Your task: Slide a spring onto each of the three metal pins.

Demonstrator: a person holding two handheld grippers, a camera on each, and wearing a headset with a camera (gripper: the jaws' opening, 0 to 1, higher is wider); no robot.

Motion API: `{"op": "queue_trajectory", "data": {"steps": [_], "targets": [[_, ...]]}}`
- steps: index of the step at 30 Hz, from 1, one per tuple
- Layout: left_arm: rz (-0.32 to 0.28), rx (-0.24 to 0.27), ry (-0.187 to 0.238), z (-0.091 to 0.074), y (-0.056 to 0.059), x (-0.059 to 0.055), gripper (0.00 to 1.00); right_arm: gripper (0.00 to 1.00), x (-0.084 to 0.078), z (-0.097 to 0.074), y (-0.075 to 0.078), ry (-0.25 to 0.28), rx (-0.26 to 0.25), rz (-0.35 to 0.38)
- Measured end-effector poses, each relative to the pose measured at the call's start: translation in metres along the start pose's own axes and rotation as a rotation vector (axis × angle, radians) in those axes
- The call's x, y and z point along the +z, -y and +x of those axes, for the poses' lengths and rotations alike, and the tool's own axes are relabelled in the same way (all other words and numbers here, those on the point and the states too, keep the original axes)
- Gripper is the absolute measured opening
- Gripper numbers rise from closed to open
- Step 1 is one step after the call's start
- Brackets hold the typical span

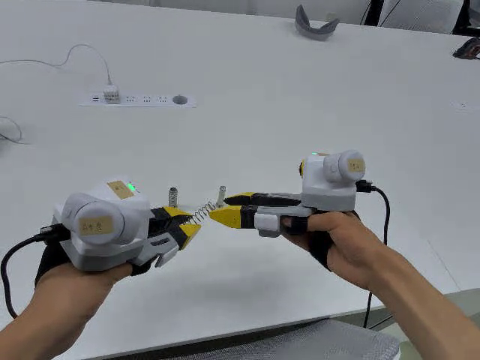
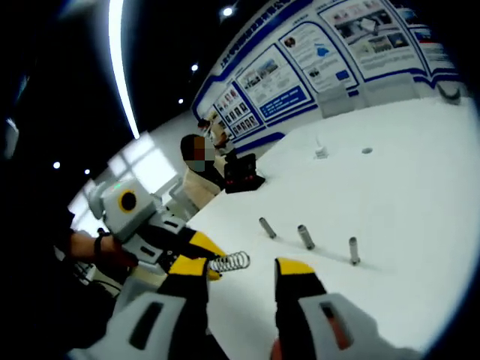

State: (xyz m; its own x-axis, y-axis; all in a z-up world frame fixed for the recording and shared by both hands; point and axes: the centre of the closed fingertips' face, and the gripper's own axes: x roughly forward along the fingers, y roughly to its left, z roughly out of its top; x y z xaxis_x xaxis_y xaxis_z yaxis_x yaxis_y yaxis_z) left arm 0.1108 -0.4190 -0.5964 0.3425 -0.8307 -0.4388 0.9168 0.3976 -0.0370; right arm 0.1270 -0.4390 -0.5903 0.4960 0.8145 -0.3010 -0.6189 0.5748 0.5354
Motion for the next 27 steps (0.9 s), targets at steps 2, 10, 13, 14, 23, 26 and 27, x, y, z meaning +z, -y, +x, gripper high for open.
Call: {"op": "queue_trajectory", "data": {"steps": [2,10,13,14,23,26,27], "targets": [[0.002,-0.007,0.002,0.002,0.001,0.0,0.1,0.3,-0.001,0.003,-0.003,0.0,0.022,0.013],[0.009,-0.021,-0.006,0.004,0.001,-0.002,0.1,0.25,-0.005,0.009,-0.008,-0.014,0.048,0.027],[0.011,-0.028,-0.006,0.004,0.003,-0.002,0.1,0.23,-0.004,0.007,-0.008,-0.013,0.048,0.029],[0.013,-0.03,-0.008,0.005,0.004,-0.003,0.1,0.23,-0.004,0.006,-0.008,-0.017,0.044,0.028],[0.023,-0.053,-0.019,0.009,0.01,-0.004,0.09,0.15,-0.001,-0.002,-0.011,-0.033,0.053,0.02],[0.035,-0.065,-0.022,0.01,0.013,-0.004,0.09,0.15,-0.004,-0.003,-0.012,-0.077,0.051,-0.024],[0.039,-0.07,-0.023,0.011,0.013,-0.004,0.09,0.15,-0.004,-0.003,-0.013,-0.087,0.052,-0.037]]}}
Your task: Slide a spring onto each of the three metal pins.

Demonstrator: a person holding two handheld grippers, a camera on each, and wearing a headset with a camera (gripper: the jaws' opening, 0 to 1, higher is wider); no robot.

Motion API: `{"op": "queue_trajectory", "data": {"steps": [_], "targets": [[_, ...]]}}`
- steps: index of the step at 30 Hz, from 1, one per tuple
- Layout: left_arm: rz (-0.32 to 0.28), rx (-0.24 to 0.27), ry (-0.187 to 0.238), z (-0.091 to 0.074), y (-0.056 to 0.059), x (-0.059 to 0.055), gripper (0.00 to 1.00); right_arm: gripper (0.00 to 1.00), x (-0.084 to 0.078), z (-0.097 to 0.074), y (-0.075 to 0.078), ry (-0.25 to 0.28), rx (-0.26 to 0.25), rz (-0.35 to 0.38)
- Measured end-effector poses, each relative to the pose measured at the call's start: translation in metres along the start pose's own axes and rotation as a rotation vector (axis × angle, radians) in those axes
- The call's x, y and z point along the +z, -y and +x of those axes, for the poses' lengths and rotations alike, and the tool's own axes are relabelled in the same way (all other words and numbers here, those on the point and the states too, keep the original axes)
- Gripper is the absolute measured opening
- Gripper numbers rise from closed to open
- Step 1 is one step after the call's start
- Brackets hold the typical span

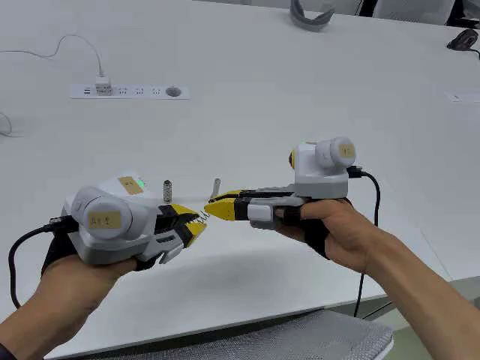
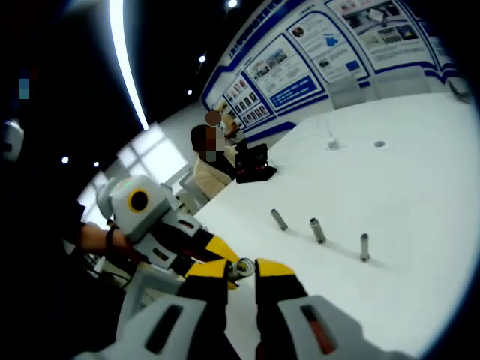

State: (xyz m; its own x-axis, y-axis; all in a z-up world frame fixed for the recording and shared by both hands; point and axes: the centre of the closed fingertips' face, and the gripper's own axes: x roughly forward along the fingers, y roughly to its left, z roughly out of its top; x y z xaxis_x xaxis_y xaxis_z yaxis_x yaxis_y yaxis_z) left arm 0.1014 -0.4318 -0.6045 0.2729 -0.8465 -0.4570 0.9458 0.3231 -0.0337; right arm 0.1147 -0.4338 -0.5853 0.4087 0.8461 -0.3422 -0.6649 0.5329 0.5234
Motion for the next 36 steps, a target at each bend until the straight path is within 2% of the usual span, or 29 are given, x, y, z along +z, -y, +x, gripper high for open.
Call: {"op": "queue_trajectory", "data": {"steps": [9,13,18,21,27,36], "targets": [[0.014,-0.032,-0.002,0.004,0.003,-0.003,0.09,0.12,0.0,0.0,-0.021,-0.117,0.035,-0.143],[0.015,-0.047,0.002,0.005,0.005,-0.001,0.09,0.12,-0.001,0.0,-0.024,-0.204,0.031,-0.244],[0.027,-0.071,0.009,0.005,0.008,0.0,0.09,0.12,-0.004,0.0,-0.029,-0.303,0.055,-0.36],[0.019,-0.087,0.022,0.004,0.01,0.003,0.09,0.13,-0.007,-0.002,-0.027,-0.378,0.052,-0.462],[0.059,-0.113,0.03,0.002,0.015,0.007,0.09,0.13,-0.013,-0.007,-0.028,-0.538,0.084,-0.641],[0.091,-0.136,0.047,0.001,0.021,0.015,0.09,0.13,-0.02,-0.004,-0.029,-0.609,0.133,-0.69]]}}
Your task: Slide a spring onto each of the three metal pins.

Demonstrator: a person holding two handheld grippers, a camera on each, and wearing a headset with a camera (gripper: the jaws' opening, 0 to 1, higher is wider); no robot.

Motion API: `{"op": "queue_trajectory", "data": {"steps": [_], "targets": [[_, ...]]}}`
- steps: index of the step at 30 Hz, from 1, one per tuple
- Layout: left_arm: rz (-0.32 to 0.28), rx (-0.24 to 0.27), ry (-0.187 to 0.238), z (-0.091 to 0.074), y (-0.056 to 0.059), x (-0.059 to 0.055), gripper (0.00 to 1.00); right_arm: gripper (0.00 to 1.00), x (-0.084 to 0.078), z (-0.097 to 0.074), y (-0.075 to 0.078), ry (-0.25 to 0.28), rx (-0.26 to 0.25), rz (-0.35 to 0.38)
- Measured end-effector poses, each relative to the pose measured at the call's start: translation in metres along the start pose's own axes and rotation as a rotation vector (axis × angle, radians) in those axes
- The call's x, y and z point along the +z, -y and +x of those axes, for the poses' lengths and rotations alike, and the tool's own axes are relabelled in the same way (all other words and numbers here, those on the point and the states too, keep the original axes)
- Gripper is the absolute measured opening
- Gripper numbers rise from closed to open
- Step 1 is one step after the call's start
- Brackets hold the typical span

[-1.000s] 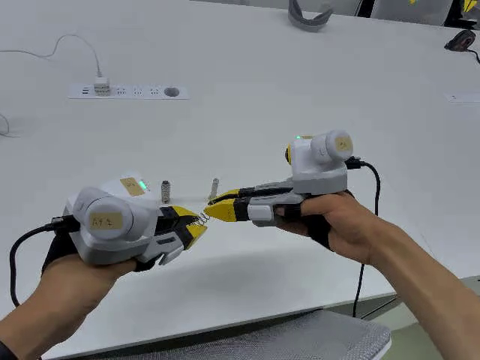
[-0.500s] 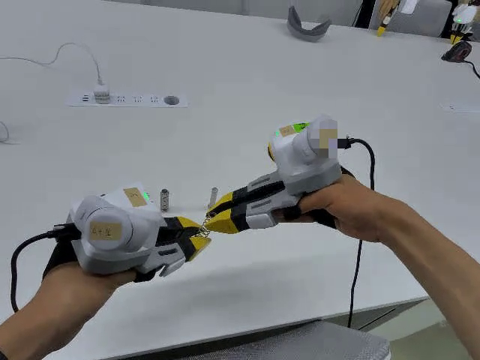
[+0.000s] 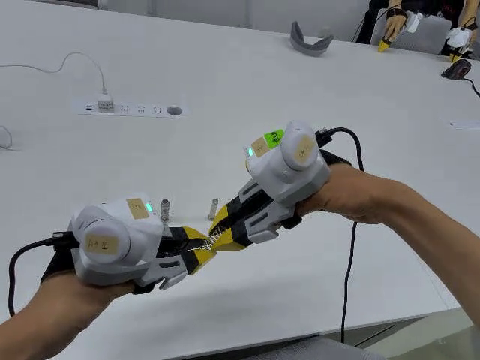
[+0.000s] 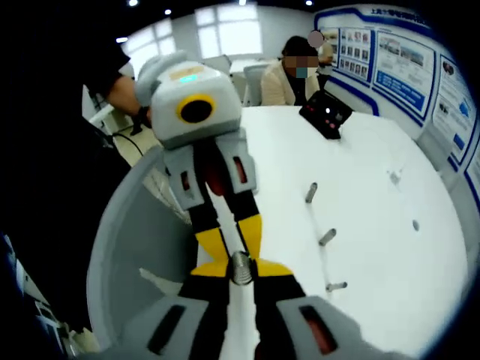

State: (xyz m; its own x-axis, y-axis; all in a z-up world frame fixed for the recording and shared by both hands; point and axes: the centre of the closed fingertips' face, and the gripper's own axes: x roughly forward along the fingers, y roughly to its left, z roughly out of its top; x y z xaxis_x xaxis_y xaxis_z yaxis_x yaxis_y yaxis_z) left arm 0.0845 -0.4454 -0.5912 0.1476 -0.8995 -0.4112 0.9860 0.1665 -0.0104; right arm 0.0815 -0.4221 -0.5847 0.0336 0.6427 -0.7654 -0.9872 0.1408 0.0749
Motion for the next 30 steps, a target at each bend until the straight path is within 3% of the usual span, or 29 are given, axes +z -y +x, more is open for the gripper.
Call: {"op": "queue_trajectory", "data": {"steps": [1,11,17,24,30], "targets": [[0.024,-0.001,-0.012,0.0,0.0,-0.002,0.09,0.13,0.0,0.0,0.0,-0.005,0.002,-0.004],[0.009,0.012,0.022,-0.002,-0.004,-0.005,0.1,0.12,-0.002,0.002,0.004,0.005,0.004,-0.005],[-0.014,0.035,0.042,-0.004,-0.012,-0.006,0.11,0.13,-0.004,0.002,0.01,0.055,-0.009,0.031],[-0.038,0.073,0.005,-0.011,-0.021,-0.022,0.16,0.13,-0.009,-0.005,0.018,0.09,-0.033,0.059],[-0.084,0.119,-0.002,-0.021,-0.029,-0.032,0.22,0.13,-0.028,-0.011,0.028,0.084,-0.075,0.1]]}}
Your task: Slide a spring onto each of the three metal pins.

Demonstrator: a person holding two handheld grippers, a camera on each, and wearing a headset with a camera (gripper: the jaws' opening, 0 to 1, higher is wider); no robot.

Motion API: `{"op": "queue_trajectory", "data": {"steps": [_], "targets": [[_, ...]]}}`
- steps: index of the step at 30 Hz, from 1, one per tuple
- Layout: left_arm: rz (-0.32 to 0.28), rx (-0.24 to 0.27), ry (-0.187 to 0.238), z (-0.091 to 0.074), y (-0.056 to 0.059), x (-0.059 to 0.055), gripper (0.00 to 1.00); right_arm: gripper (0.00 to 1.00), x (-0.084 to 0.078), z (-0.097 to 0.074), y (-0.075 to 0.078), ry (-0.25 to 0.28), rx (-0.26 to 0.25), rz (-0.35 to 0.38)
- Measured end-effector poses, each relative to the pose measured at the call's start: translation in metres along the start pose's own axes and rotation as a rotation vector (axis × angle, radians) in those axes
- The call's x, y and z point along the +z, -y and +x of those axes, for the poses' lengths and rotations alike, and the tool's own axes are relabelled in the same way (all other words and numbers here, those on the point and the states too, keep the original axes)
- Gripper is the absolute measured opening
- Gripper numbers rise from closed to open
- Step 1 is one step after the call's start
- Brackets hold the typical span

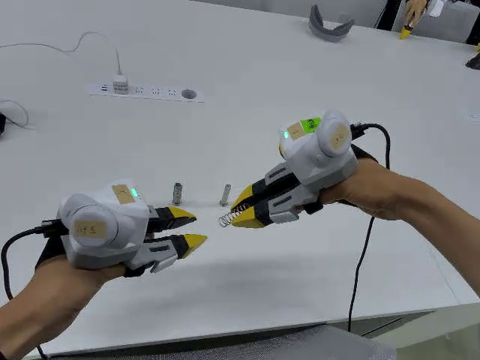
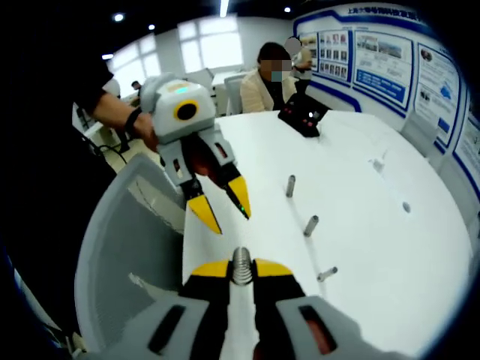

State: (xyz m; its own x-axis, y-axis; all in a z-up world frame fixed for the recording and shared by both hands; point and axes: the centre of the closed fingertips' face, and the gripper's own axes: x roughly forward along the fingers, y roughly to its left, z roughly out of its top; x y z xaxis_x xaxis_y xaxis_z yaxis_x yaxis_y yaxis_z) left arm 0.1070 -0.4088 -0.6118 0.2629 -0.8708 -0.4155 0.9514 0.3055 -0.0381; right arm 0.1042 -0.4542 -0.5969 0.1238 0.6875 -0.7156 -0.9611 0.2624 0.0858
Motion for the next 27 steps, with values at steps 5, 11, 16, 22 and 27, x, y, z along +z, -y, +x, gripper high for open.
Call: {"op": "queue_trajectory", "data": {"steps": [5,11,16,22,27], "targets": [[-0.026,0.039,-0.007,-0.008,-0.008,-0.009,0.25,0.13,-0.014,-0.003,0.006,-0.026,-0.028,0.02],[-0.065,0.086,-0.019,-0.018,-0.019,-0.022,0.31,0.13,-0.029,-0.002,0.022,-0.053,-0.097,0.043],[-0.085,0.114,-0.026,-0.028,-0.027,-0.029,0.36,0.13,-0.035,-0.003,0.035,-0.077,-0.129,0.057],[-0.117,0.154,-0.033,-0.039,-0.038,-0.039,0.39,0.13,-0.038,-0.004,0.047,-0.099,-0.146,0.061],[-0.145,0.189,-0.038,-0.048,-0.046,-0.046,0.43,0.13,-0.041,-0.004,0.056,-0.113,-0.166,0.076]]}}
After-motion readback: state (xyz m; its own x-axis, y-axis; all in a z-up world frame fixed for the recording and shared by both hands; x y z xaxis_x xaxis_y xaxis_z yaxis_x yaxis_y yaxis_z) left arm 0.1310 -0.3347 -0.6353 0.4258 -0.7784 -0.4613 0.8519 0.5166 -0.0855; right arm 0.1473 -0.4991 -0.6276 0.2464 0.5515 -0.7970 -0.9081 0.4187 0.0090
